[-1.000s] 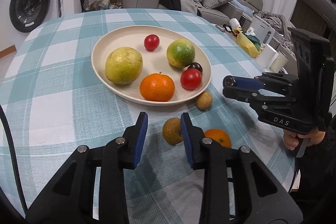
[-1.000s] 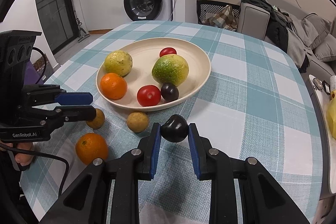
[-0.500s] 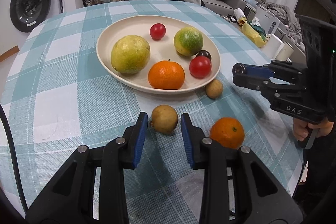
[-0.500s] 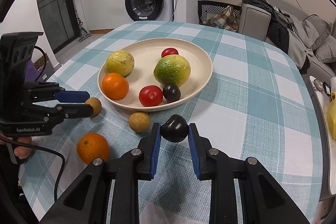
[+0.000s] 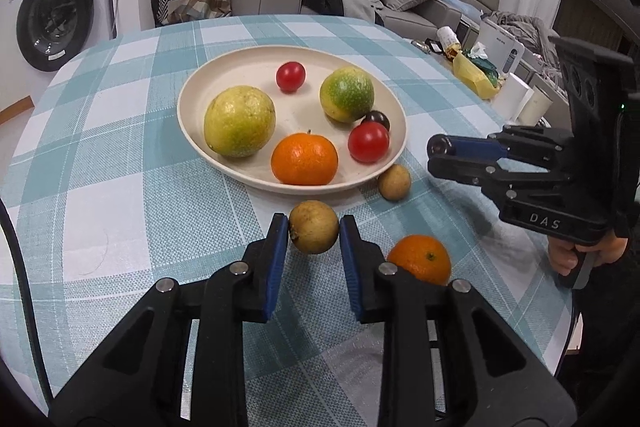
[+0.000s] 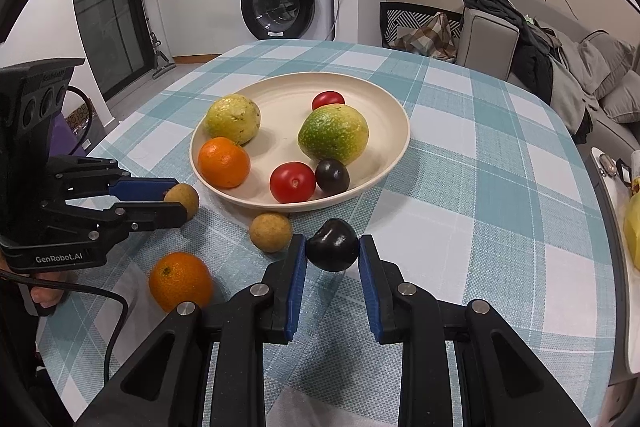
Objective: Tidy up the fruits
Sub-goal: 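Carry the kiwi with the left tool while the right tool carries the plum over the plate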
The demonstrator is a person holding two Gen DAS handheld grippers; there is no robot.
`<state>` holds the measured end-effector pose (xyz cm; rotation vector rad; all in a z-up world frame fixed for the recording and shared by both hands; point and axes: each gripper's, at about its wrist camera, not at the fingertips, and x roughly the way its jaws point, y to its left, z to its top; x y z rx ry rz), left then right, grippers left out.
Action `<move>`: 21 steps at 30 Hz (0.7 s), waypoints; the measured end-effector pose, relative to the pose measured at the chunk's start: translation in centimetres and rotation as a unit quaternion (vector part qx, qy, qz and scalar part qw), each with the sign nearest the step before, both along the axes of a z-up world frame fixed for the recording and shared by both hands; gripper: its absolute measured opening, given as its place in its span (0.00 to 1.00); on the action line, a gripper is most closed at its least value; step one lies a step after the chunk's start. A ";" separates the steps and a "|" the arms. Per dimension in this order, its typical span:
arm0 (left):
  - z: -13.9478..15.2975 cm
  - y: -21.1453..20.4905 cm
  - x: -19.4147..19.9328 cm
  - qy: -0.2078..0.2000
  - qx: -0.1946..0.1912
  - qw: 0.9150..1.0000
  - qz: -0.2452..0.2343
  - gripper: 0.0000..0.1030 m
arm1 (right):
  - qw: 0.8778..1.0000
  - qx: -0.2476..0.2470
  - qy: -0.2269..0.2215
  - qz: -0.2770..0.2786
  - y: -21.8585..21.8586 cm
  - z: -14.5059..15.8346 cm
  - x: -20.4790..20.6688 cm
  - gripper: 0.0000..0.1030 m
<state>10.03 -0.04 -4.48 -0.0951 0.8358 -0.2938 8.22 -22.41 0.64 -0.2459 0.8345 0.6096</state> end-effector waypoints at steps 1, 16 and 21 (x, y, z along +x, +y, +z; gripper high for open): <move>0.2 0.1 -0.1 -0.004 -0.003 1.000 0.002 0.23 | 1.000 0.002 -0.002 0.000 0.0 0.0 0.0 0.26; 2.9 1.3 -0.4 -0.064 -0.012 0.997 0.036 0.23 | 0.998 0.050 -0.045 0.014 1.0 1.6 -0.9 0.26; 2.7 1.1 0.4 -0.068 -0.003 0.997 0.040 0.23 | 0.997 0.065 -0.047 0.015 1.4 1.6 -0.5 0.26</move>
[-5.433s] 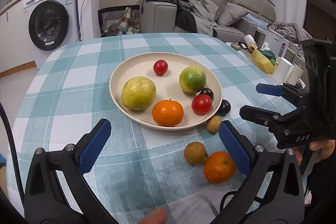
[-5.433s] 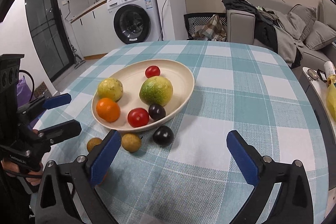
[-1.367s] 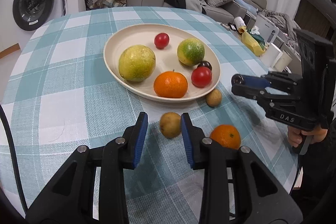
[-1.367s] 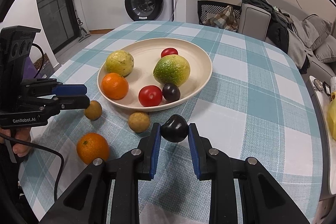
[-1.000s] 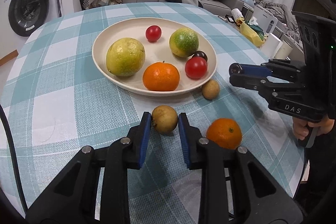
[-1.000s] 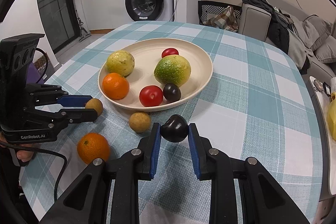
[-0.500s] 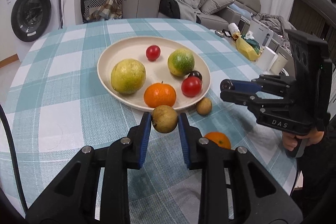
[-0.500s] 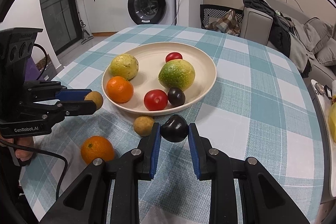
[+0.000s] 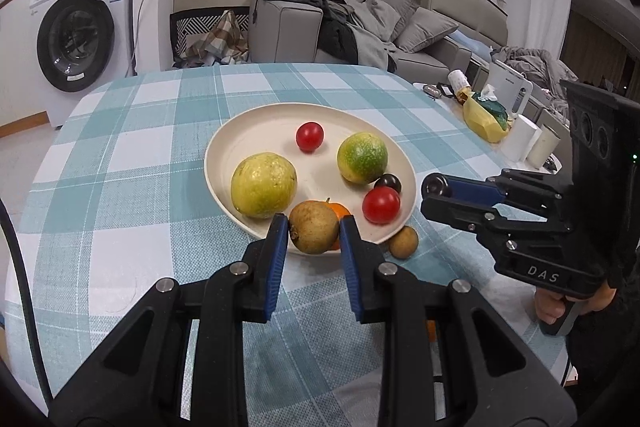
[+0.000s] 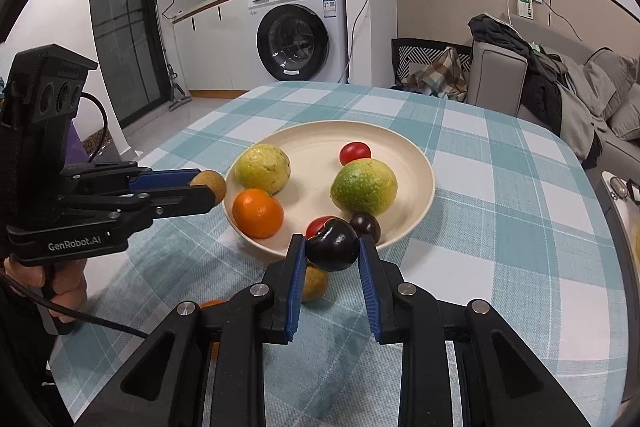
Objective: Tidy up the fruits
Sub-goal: 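Carry the kiwi with the left tool while the right tool carries the plum over the plate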
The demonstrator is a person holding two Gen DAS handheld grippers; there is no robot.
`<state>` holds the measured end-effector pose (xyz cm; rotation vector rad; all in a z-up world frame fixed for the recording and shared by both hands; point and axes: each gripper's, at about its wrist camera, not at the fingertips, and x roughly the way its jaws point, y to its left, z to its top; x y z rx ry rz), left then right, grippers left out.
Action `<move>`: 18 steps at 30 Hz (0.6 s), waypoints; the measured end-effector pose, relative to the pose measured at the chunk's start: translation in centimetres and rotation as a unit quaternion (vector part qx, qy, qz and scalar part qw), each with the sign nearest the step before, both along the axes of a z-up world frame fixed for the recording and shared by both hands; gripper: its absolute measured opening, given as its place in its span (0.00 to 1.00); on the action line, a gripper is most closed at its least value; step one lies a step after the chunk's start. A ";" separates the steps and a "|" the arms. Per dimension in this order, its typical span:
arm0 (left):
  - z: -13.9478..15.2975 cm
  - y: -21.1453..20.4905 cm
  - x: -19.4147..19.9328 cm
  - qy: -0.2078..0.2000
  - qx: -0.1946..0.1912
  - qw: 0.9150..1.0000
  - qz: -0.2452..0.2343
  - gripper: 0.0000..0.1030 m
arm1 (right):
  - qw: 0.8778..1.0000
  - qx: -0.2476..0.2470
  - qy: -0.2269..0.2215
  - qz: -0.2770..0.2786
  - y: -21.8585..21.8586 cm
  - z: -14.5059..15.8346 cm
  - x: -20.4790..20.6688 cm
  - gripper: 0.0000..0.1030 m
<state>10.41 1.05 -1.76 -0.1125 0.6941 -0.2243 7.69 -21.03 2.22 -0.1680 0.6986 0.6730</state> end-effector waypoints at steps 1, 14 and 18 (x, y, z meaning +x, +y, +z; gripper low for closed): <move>-0.1 -0.1 0.2 0.000 0.003 1.000 0.002 0.23 | 1.000 0.004 -0.002 -0.001 0.0 0.0 0.1 0.26; -0.7 1.2 1.7 0.001 0.002 1.000 0.027 0.23 | 1.000 0.013 0.003 0.003 1.5 0.0 1.1 0.26; -1.0 1.2 2.1 0.005 0.002 1.000 0.028 0.23 | 1.000 0.007 0.012 0.005 2.3 -0.4 1.7 0.26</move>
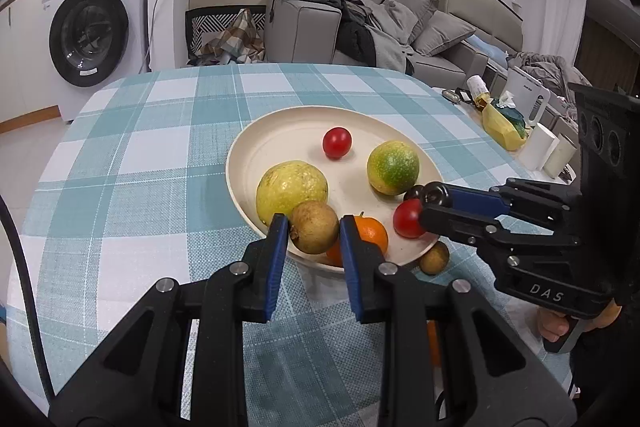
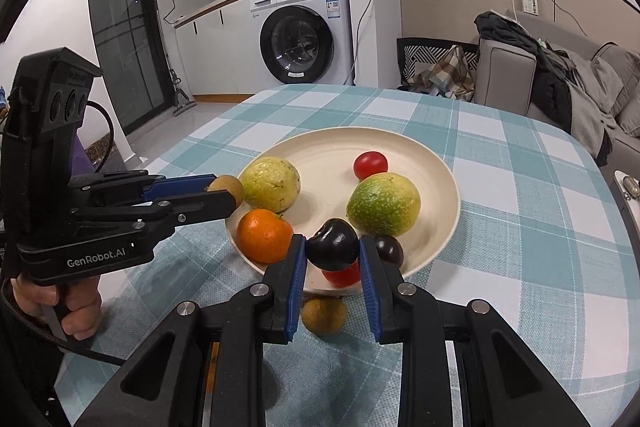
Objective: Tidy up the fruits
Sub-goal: 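Carry the kiwi with the left tool while the right tool carries the plum over the plate, then lower the kiwi and plum onto the plate and open both tools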
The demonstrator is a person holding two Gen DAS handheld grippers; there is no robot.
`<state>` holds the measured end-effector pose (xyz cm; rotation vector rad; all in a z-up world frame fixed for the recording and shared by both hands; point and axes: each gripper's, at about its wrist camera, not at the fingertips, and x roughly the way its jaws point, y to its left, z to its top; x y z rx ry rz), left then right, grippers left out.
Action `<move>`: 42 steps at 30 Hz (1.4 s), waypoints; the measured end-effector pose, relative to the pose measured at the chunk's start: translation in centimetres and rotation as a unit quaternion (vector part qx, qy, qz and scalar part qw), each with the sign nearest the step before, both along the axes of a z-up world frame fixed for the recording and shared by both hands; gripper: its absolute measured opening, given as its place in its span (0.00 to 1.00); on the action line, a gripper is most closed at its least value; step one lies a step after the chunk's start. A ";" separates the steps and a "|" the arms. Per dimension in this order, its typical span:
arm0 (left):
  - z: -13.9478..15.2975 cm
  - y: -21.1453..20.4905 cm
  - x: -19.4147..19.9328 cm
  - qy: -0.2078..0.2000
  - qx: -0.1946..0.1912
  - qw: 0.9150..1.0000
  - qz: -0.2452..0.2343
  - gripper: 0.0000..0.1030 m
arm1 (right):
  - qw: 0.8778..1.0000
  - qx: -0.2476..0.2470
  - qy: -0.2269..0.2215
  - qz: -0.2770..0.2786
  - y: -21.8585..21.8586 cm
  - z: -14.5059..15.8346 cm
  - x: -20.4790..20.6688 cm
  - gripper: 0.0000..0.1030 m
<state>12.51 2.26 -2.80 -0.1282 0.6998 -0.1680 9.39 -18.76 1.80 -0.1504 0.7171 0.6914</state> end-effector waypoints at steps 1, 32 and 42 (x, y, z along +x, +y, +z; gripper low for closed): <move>-0.1 0.0 0.1 0.003 0.001 1.000 0.001 0.23 | 1.000 -0.002 0.002 0.000 0.2 -0.1 0.2 0.26; -0.8 0.2 2.2 0.010 0.020 1.000 0.019 0.23 | 1.000 -0.006 0.017 -0.010 1.5 -0.7 1.9 0.26; -0.9 0.1 1.9 0.006 0.029 0.999 0.021 0.23 | 1.000 -0.010 0.015 -0.012 1.6 -0.7 1.9 0.28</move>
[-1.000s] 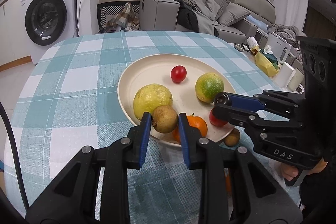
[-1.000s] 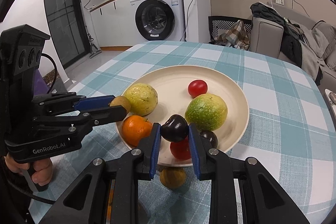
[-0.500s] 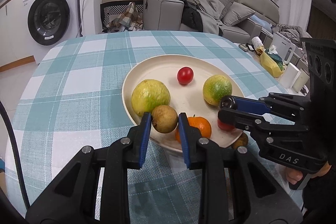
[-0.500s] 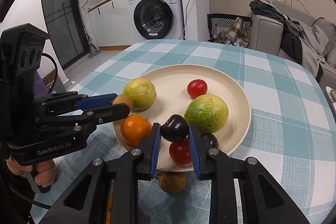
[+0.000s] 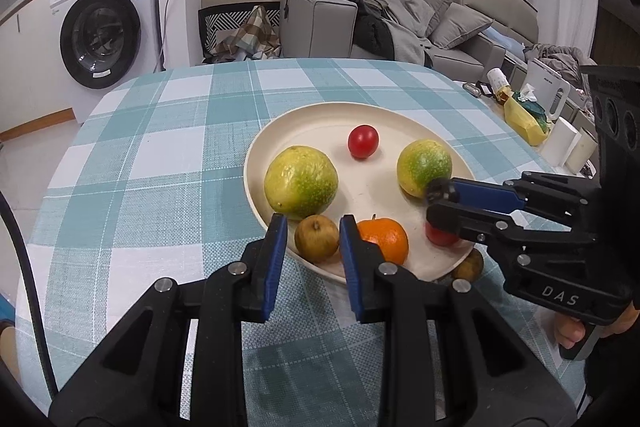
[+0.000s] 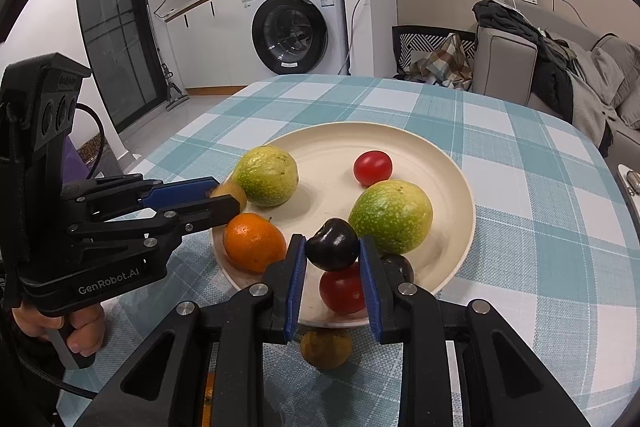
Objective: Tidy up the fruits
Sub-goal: 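Lower the kiwi and plum onto the plate and open both tools, then withdraw both tools from the plate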
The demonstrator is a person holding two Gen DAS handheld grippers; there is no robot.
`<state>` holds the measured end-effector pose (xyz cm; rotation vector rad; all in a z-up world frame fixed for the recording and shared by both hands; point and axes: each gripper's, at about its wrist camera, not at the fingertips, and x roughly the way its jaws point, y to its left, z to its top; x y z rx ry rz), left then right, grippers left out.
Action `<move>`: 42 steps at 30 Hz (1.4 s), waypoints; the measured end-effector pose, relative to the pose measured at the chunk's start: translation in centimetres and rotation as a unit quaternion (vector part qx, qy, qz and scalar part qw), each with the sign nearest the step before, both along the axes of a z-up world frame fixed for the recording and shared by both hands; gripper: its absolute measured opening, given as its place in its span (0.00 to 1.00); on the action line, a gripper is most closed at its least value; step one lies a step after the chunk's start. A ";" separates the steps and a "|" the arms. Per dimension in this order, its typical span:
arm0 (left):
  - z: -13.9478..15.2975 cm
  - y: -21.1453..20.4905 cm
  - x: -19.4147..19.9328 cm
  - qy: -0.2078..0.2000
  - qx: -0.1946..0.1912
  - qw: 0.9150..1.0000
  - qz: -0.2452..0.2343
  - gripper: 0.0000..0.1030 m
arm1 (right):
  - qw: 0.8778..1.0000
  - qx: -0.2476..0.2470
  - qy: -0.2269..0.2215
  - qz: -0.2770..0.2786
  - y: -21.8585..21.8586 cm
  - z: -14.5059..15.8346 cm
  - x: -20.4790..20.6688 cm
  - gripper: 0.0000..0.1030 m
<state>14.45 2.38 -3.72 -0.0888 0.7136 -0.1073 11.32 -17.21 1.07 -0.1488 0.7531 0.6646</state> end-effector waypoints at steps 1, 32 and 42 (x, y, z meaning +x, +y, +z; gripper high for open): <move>0.0 -0.1 -0.1 -0.001 0.001 1.000 -0.002 0.23 | 1.000 0.000 0.000 -0.001 0.0 0.0 0.0 0.28; 2.4 -3.3 -8.0 -0.038 0.022 0.999 -0.017 0.99 | 1.000 0.000 -0.013 -0.029 -6.1 1.3 -4.2 1.00; 1.4 -4.6 -8.8 -0.007 -0.010 0.999 -0.052 0.99 | 0.999 -0.026 0.006 -0.027 -6.4 0.8 -5.1 1.00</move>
